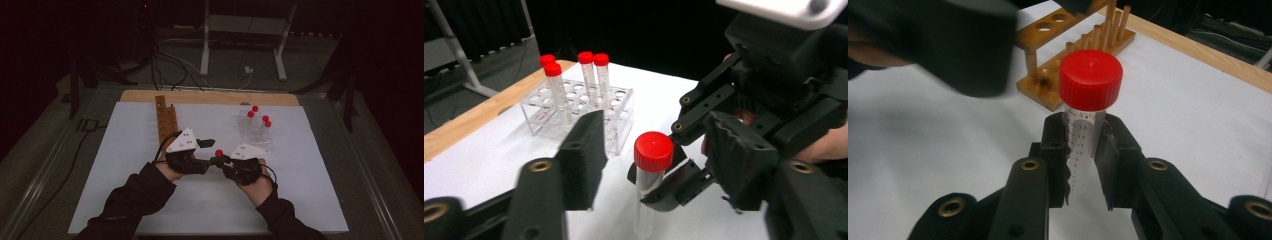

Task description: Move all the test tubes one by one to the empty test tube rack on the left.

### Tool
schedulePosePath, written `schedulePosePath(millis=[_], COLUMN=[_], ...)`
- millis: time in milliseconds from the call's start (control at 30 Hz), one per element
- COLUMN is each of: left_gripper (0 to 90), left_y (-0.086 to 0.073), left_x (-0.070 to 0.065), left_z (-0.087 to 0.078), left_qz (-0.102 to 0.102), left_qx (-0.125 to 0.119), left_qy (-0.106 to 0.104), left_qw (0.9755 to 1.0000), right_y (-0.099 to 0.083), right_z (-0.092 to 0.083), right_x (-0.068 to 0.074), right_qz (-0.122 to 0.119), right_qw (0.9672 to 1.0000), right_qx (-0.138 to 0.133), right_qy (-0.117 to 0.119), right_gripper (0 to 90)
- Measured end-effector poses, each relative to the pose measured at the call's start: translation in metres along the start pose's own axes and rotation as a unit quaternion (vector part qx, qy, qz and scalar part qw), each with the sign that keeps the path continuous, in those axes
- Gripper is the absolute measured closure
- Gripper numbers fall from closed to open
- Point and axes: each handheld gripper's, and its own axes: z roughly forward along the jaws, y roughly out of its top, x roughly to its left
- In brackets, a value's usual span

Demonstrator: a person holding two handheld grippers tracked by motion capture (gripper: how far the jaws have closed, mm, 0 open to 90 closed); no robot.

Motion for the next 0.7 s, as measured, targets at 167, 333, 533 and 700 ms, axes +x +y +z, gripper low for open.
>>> schedulePosePath(millis=[167, 333, 533, 700], left_gripper=[51.1, 62.6, 71.2, 71.9], left_y=[-0.0013, -0.0027, -0.0025, -0.0020], left_x=[0.0012, 0.0015, 0.0004, 0.0025], left_z=[0.0069, 0.0102, 0.0128, 0.0132], left_qz=[0.007, 0.010, 0.014, 0.017], left_qx=[0.009, 0.016, 0.023, 0.027], left_qy=[0.006, 0.005, -0.007, -0.013], left_qw=[0.9999, 0.9998, 0.9996, 0.9994], right_y=[0.0011, 0.0016, 0.0017, 0.0009], right_z=[-0.0011, -0.0026, -0.0025, -0.0021], right_x=[0.0004, 0.0000, 0.0007, 0.0000], right_qz=[0.000, -0.001, -0.004, -0.001], right_qw=[1.0000, 1.0000, 1.0000, 1.0000], right_qx=[-0.001, -0.004, -0.001, -0.002], right_qy=[0.002, 0.000, -0.001, 0.001], right_gripper=[74.8, 74.9, 74.8, 74.8])
